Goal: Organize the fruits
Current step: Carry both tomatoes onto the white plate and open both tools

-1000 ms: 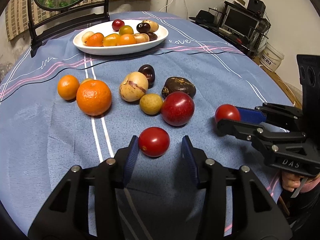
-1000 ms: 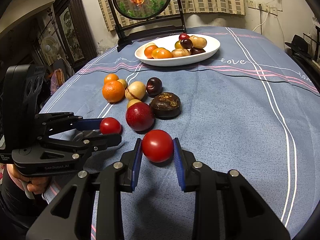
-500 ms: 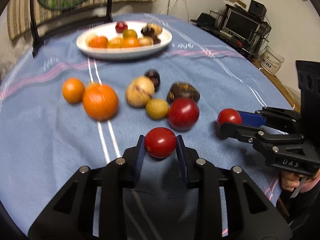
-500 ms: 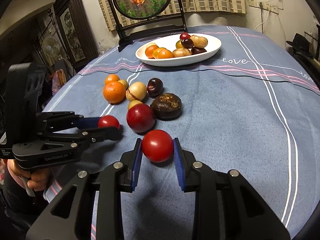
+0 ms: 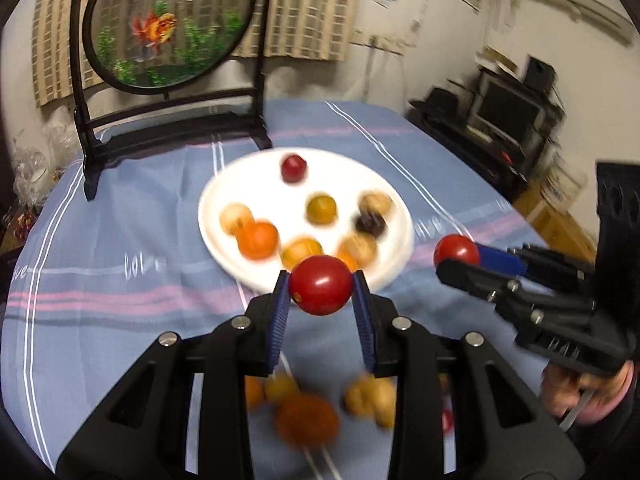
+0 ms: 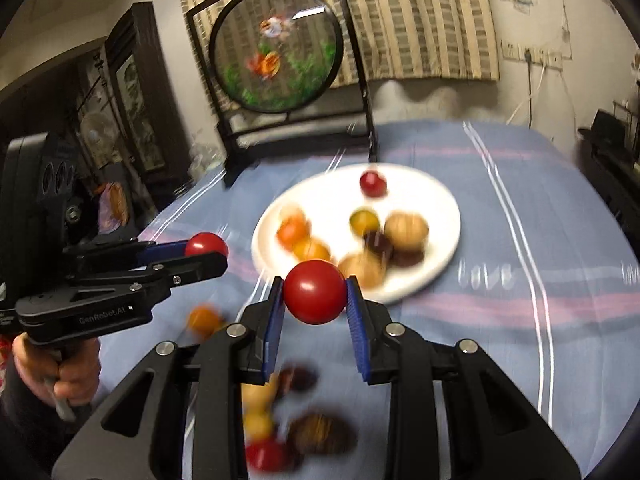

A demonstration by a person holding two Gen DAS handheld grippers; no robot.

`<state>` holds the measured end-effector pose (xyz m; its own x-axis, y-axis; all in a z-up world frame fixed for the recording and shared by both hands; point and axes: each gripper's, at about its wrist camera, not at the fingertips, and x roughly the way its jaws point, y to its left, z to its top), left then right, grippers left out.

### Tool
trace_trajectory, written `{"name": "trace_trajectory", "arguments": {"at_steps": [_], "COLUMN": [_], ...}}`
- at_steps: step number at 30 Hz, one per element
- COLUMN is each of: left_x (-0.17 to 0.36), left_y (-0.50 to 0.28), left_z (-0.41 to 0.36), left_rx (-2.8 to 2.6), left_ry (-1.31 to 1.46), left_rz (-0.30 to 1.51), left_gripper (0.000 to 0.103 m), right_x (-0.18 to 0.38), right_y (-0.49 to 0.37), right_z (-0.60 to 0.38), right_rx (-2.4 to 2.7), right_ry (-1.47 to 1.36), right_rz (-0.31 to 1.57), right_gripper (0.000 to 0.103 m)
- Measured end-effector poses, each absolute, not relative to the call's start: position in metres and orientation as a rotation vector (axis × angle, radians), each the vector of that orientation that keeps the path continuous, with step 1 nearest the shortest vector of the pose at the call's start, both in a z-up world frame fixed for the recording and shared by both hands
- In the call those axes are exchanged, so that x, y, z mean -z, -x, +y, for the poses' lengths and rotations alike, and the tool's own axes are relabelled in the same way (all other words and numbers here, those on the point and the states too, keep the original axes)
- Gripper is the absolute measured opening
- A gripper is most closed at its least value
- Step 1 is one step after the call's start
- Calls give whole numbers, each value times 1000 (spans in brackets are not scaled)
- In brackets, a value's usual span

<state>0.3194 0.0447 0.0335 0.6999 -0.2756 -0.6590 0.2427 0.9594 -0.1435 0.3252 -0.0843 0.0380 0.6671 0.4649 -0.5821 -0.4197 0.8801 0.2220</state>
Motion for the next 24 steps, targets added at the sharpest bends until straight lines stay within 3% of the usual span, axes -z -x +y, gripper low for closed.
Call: {"name": "trace_trajectory", "arguments": {"at_steps": [9,16,17,18,20,23,24], "left_x": [-6,17,18,18,10,-9,-15], "left_y": [-437,-462,-464,-464,-457,-441,-435], "left_z": [39,41,42,43,47,50,52], "left_rx": [203,203,197,190,158,165,164], "left_ry": [-3,-8,-6,2,8,6,10], "left_rz": [807,856,858,856,806,769,762], "left_gripper": [32,32,35,51,73,76,82], "right_x": [-11,4,5,5,3,-13,-17], "right_y": [-412,-429,-430,-431,-430,-416,-411], "right_z": [-52,-44,-43,-41,-42,-49,-50], "right_rx": [-513,-538,-542,-549,-556,-557,-558], "right_ry": [-40,11,18,23,16,3,2], "right_rz": [765,811,811,813,816,767,751], "right_gripper": [31,31,32,32,42,56,56]}}
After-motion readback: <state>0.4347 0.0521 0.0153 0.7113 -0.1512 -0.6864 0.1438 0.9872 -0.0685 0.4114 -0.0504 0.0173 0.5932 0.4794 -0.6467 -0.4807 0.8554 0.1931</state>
